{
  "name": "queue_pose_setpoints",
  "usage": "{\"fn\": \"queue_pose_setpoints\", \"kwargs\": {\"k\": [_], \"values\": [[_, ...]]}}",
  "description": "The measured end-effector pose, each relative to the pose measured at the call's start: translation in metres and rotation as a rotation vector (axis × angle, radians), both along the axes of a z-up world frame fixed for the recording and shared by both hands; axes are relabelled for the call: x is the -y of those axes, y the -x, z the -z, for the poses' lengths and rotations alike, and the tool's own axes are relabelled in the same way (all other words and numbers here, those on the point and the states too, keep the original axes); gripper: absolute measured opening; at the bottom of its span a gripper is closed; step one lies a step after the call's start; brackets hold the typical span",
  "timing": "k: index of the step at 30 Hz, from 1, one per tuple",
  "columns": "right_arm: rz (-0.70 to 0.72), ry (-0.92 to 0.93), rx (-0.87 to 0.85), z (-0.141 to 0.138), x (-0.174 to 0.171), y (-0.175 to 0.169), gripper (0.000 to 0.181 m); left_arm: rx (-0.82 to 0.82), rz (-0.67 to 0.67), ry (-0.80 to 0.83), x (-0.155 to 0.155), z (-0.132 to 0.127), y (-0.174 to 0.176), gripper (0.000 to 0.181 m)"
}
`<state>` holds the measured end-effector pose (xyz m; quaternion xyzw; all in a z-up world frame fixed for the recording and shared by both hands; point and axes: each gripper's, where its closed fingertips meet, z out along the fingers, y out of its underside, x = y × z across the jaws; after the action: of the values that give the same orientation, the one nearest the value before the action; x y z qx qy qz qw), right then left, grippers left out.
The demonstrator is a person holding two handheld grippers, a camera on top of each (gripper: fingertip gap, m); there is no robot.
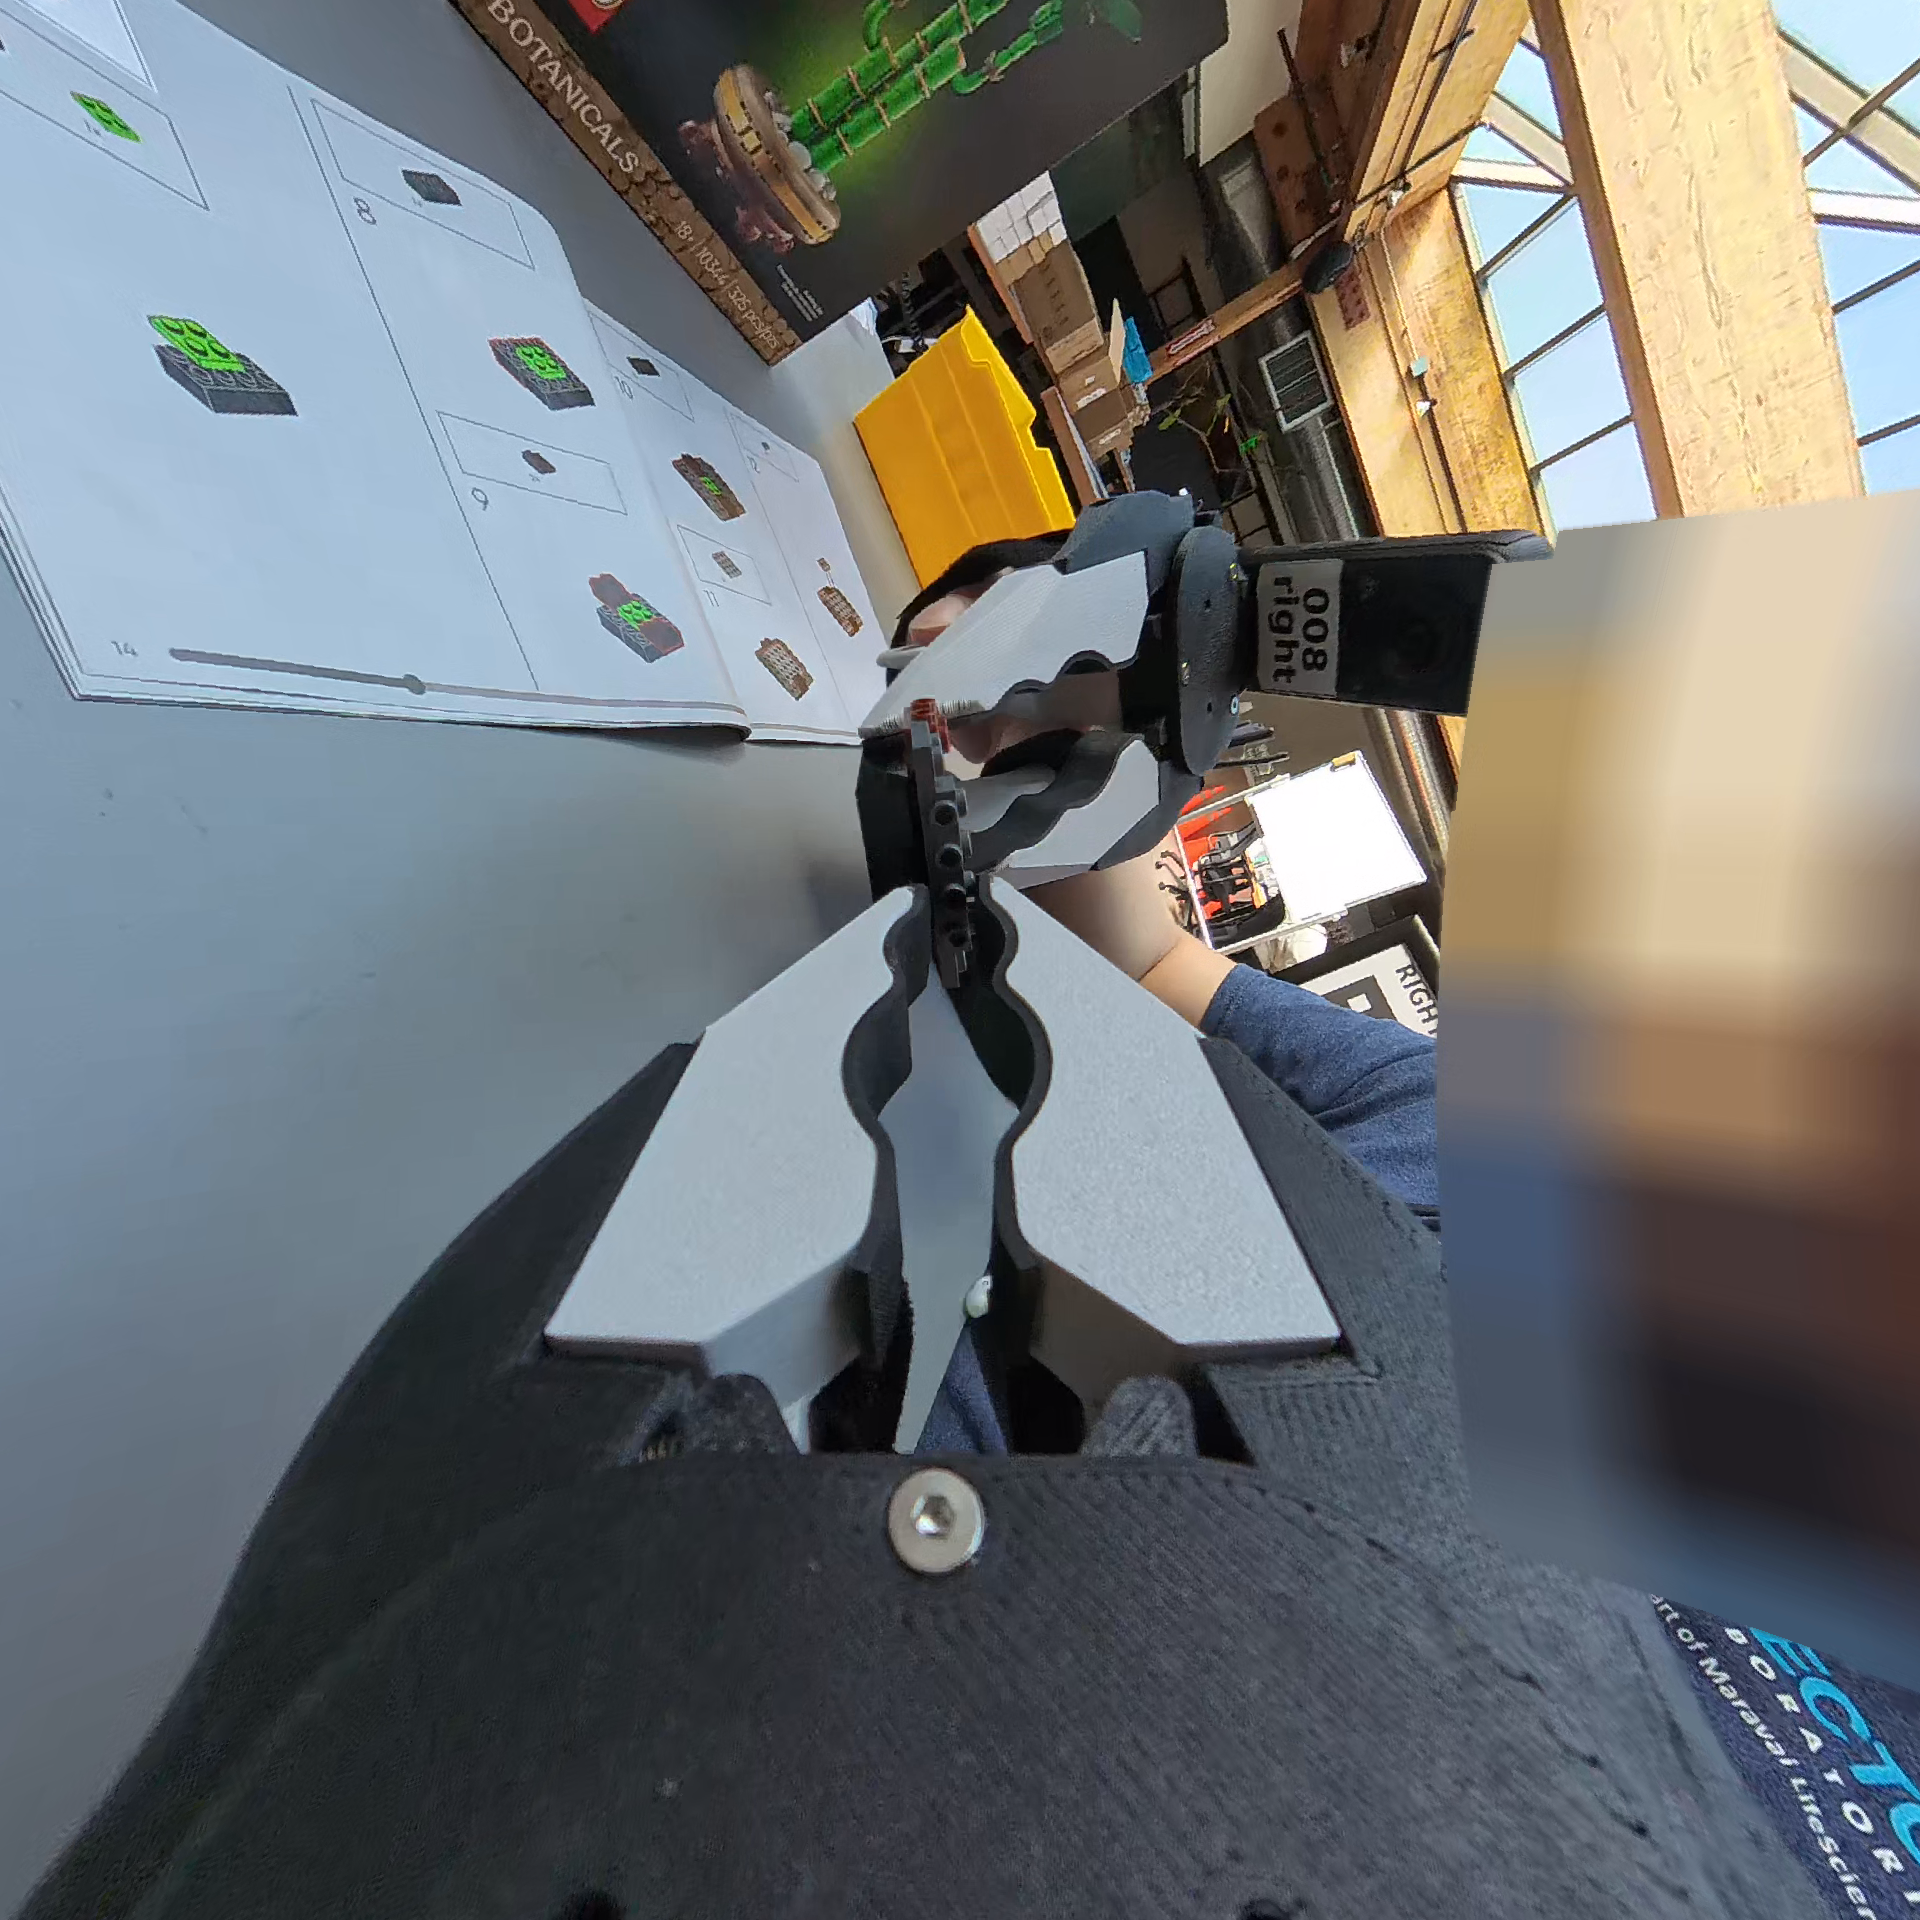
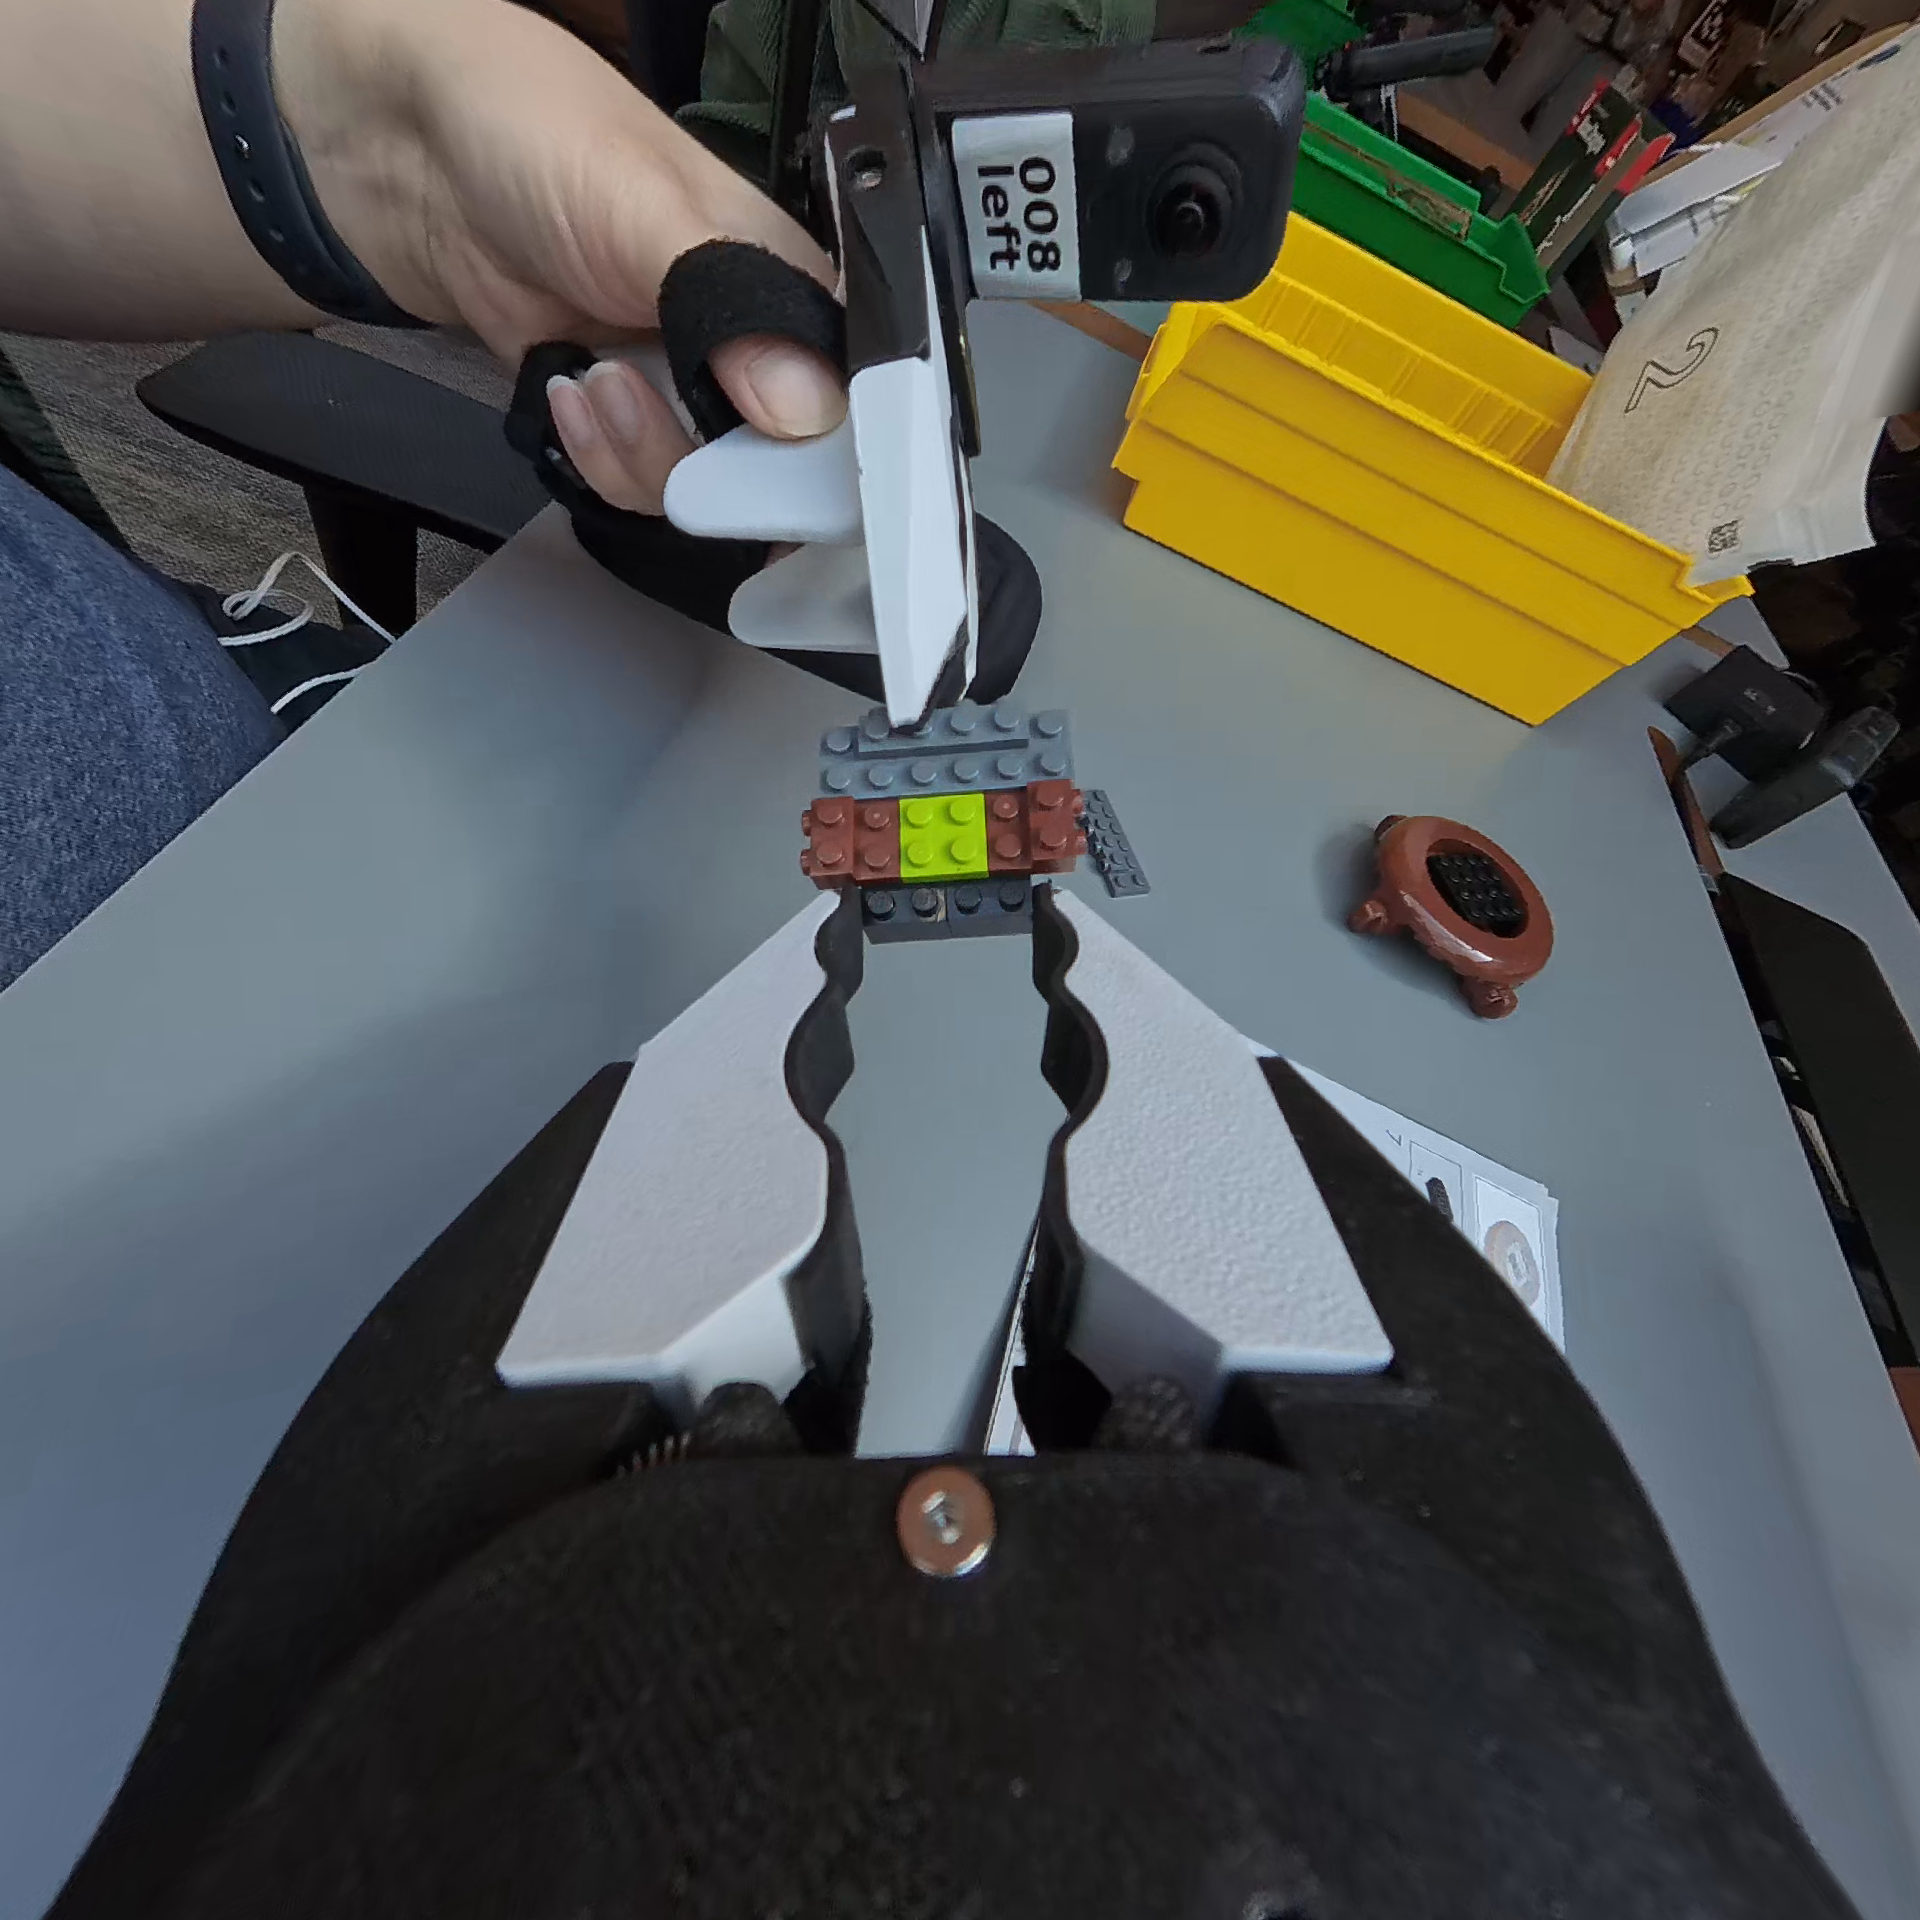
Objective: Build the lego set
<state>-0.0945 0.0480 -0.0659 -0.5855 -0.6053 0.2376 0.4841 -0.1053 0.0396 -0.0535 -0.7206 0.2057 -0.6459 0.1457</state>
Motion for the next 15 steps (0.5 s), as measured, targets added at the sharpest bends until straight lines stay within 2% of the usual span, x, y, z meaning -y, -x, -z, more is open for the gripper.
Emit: {"fn": "queue_pose_setpoints", "kwargs": {"k": [3,9,15], "values": [[0.0,-0.034,-0.023,-0.008,0.001,0.0,0.032,0.05,0.0,0.02,0.0,-0.007,0.0,0.005],[0.027,-0.105,-0.02,-0.015,-0.001,0.0,0.031,0.035,-0.007,-0.018,-0.001,-0.012,0.001,0.006],[0.064,-0.211,-0.035,-0.027,-0.002,0.0,0.032,0.028,-0.034,-0.075,-0.004,-0.02,0.001,0.014]]}}
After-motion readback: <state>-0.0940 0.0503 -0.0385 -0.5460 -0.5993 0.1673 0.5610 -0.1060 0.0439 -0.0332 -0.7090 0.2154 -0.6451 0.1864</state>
